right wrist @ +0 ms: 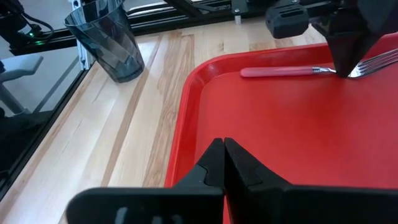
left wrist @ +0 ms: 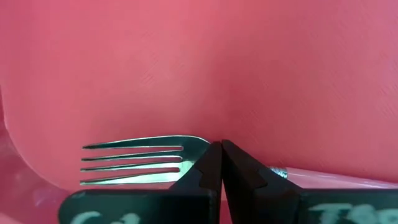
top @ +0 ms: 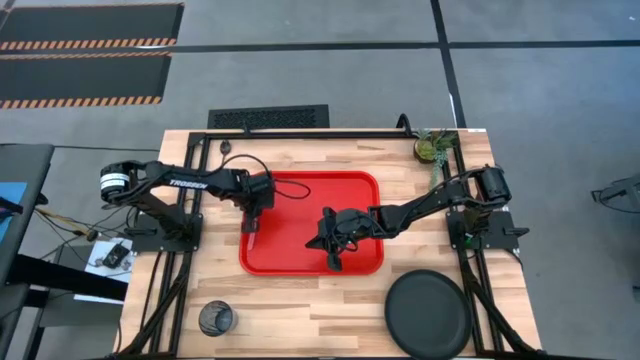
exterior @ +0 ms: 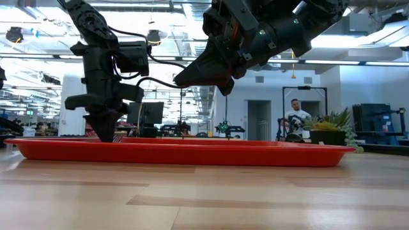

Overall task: Pick and place plate/cup/fork/spoon on tray
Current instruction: Put the pink fork on the red serving tray

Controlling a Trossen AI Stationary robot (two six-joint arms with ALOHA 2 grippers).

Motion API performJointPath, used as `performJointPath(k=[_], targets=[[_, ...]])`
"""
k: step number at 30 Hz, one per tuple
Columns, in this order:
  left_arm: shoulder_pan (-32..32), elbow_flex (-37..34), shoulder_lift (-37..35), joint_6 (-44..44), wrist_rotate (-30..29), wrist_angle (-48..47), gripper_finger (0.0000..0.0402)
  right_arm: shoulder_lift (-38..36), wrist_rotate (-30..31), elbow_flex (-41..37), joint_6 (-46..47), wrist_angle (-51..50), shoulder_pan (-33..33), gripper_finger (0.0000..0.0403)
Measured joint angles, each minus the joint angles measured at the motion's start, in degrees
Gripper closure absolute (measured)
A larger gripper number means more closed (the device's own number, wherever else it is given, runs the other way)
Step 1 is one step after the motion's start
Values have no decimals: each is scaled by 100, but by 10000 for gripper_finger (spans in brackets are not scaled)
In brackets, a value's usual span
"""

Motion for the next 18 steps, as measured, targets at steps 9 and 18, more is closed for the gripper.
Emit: performJointPath(k=[9, 18], targets=[[163, 28, 6, -686, -140, 1, 401, 0, 0, 0, 2, 0, 0, 390], [199, 256, 24, -629, -24, 357, 401, 0, 0, 0, 0, 1, 0, 387]])
